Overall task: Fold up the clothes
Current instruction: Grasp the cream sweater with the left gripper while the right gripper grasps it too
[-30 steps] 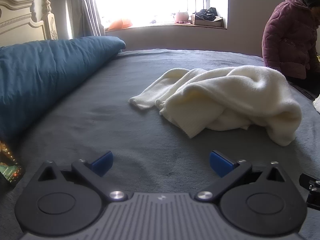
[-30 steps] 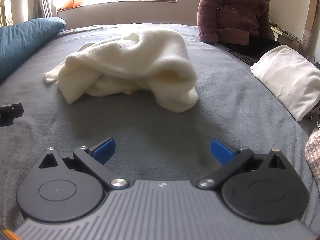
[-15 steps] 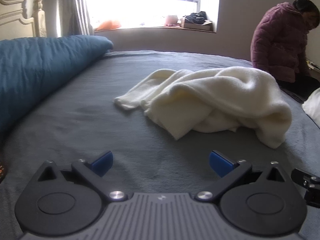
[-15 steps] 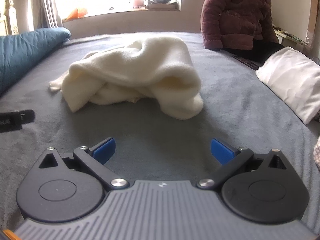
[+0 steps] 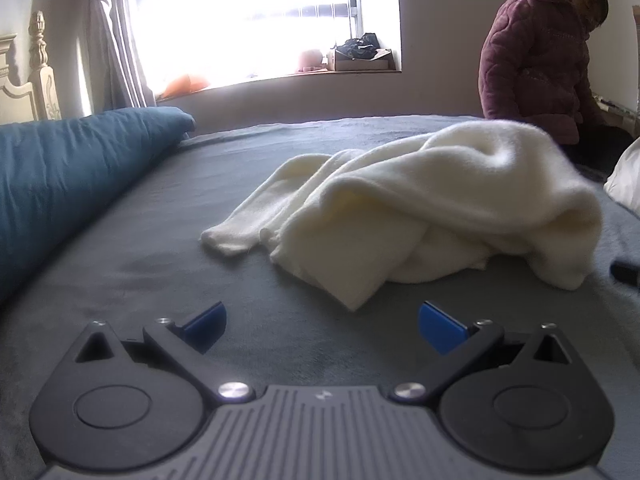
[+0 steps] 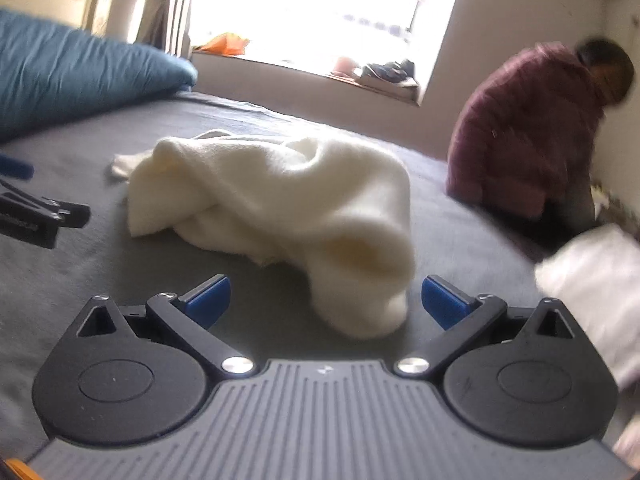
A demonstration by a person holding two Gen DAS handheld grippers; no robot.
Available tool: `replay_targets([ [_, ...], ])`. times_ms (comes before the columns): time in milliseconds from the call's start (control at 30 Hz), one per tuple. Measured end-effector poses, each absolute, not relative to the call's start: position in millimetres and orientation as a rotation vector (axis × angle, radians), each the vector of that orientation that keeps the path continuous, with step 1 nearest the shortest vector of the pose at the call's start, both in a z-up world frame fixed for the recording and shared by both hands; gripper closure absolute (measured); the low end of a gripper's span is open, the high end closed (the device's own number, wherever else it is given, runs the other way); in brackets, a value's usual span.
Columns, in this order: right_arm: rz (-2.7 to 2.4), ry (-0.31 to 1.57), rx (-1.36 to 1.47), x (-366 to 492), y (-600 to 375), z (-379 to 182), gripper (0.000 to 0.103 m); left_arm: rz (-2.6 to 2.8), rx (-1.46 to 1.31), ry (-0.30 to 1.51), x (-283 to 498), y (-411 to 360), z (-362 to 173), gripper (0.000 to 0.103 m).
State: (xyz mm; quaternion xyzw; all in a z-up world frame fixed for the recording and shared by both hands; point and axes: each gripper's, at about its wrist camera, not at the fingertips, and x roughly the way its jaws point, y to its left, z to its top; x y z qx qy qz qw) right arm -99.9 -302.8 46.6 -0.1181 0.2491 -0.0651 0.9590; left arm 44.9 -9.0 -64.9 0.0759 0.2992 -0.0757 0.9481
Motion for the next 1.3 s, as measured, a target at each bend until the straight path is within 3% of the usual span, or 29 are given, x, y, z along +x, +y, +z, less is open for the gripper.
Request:
replay_targets([
  [167,-0.032,0.466,-0.375,-61.7,-298.1,54.2,0.002,-0.143,0.158,0.611,64.3,-1.0,-80.3,0.006],
  [267,0.064,0.435,-0.485,-34.9,-280.6,49.9,0.004,-0.149,0.171,0.616,73.1,2.7,-88.6,0.016],
  [367,0.154,0.428,-0.573,-6.3,-257.4,42.4,0.016,-0.142,0.156,0.646,80.3,9.4,-96.6,0.034],
  [433,0.199,0.438,-0.615,15.3,-242.4,37.9,0.032,-0.143,0.146,0.665,83.4,14.6,-101.1,0.049],
  [500,0.221,0.446,-0.667,36.1,-227.0,33.1,0.043,-0.149,0.135,0.679,85.7,19.9,-104.7,0.055],
  [600,0.197,0.478,-0.747,66.1,-211.9,22.9,0.05,-0.159,0.135,0.673,86.4,23.5,-106.5,0.058],
  [667,0.163,0.505,-0.749,80.2,-213.3,19.7,0.057,-0.166,0.143,0.655,84.8,24.2,-105.6,0.058],
  [767,0.183,0.521,-0.586,71.7,-223.6,37.0,0.059,-0.198,0.169,0.611,82.2,21.1,-101.2,0.052],
  [933,0.223,0.509,-0.221,8.6,-272.0,69.5,0.046,-0.321,0.264,0.483,77.3,-2.7,-85.3,0.005],
  [1133,-0.001,0.511,0.194,-45.3,-389.0,70.6,0.024,-0.461,0.447,0.342,77.6,-65.1,-73.7,0.004],
  [1300,-0.045,0.57,0.619,-39.2,-466.4,42.8,0.02,-0.569,0.559,0.284,80.3,-124.8,-72.1,0.004],
])
